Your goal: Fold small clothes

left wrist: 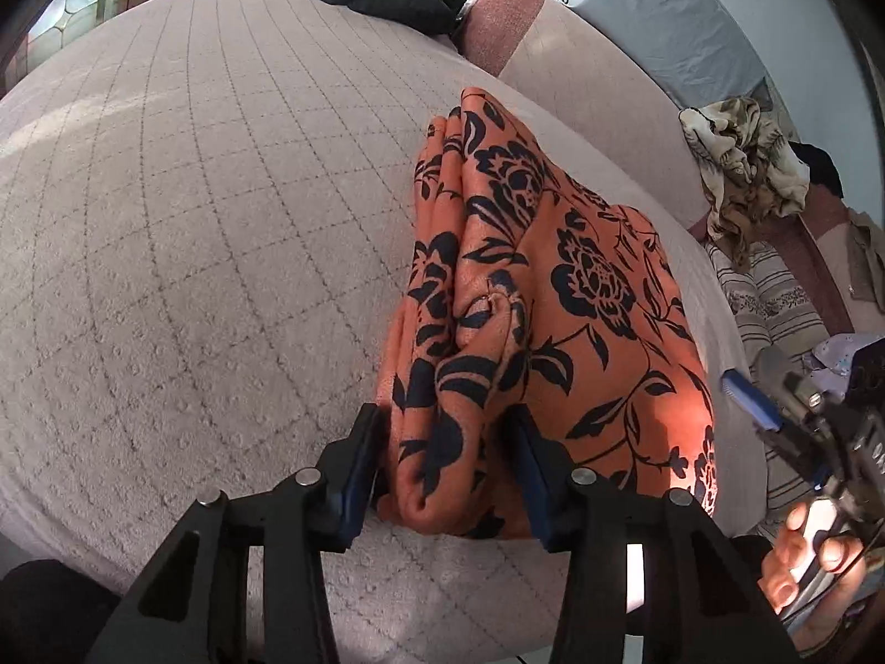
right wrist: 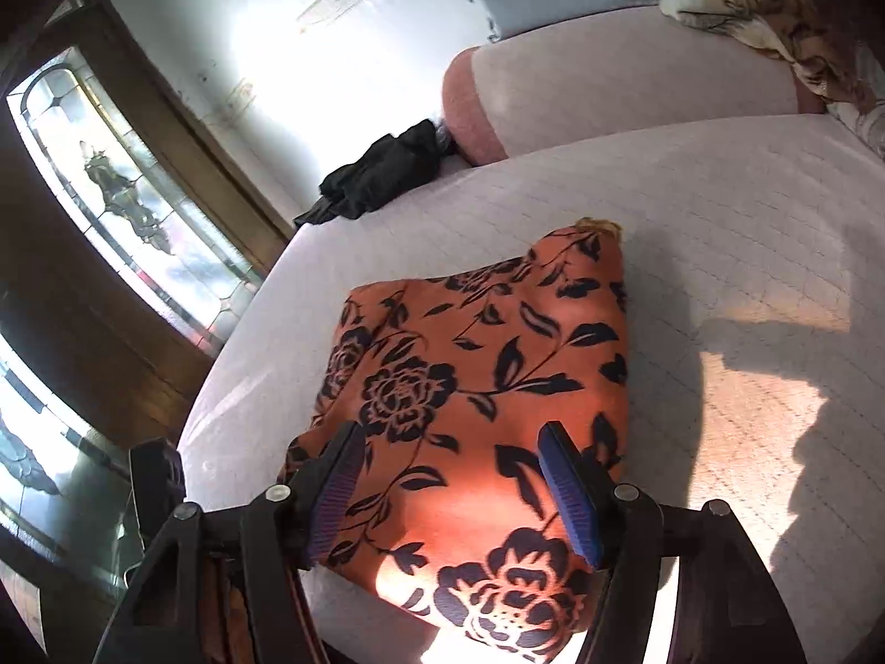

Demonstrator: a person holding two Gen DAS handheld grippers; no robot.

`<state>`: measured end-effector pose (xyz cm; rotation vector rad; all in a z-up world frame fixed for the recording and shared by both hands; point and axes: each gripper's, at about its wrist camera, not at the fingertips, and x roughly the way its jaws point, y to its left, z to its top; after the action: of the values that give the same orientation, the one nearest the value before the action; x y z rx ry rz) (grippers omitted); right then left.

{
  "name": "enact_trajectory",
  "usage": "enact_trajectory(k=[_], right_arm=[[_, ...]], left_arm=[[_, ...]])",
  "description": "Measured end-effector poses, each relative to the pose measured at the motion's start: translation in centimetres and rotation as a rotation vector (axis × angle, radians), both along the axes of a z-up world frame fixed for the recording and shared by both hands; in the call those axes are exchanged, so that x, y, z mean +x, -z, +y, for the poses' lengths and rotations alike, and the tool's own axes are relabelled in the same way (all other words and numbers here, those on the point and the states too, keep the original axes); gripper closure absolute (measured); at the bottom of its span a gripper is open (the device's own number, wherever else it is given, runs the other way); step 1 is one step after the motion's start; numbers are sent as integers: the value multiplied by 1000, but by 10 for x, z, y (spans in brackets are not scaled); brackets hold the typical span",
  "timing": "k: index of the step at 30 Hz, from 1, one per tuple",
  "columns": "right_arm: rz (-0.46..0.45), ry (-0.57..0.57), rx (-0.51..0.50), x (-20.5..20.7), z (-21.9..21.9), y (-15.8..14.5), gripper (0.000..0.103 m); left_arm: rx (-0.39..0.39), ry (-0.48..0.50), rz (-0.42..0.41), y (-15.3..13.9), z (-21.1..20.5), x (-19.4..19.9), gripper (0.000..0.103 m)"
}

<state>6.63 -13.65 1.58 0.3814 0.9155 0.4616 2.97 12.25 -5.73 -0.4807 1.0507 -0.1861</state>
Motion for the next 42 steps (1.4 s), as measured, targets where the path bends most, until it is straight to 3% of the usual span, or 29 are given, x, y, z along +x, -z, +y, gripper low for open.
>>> enact_trajectory(k=[3,5,8,11,13,14,16,22,25,27,29,31,34,38,39,41,42], right_arm=[[185,-50,21,10,11,49,31],[115,-45,42,0,7,46,31],[105,-70,38,-4,7,48,30],[110,-70,73,-7,4,50,30],[107,-71,92,-6,3,50,30],[101,-77,94,-7,4,50,30],[99,-87,102,-8,6,51,30],[90,-89,123,-11,6,52,30],[89,-88,119,-13,6,52,30],[96,-83,130,-12,5,52,30],[110,-80,143,-10,4,53,30],[132,-76,161,-7,1,52,30],[178,-63,178,-6,-3,46,30],[144,-22,181,-22,-12,29,29],[142,-22,191,-27,-13,28,28],[154,-31,194,-32,-14,34,24],[169,-36,186,-32,-13,41,24]], left_arm=[[4,-10,-41,-23,6,-4,56],[-1,-19,-73,-39,10,10,55],[20,19,-94,-53,4,56,53],[27,47,-1,-34,-4,115,53],[103,58,83,-6,-7,149,62],[82,24,135,10,-2,162,61],[24,-21,135,10,7,168,60],[52,-34,15,-31,6,120,62],[39,0,-51,-47,-5,77,51],[116,25,-74,-42,-19,53,46],[232,17,4,-14,-26,48,45],[155,-30,4,-2,-11,42,42],[104,-79,-23,-28,-5,30,43],[143,-34,-152,-55,-10,2,38],[172,-25,-139,-48,-13,-2,37],[251,-15,0,-15,-14,8,36],[231,-20,43,0,-13,9,35]])
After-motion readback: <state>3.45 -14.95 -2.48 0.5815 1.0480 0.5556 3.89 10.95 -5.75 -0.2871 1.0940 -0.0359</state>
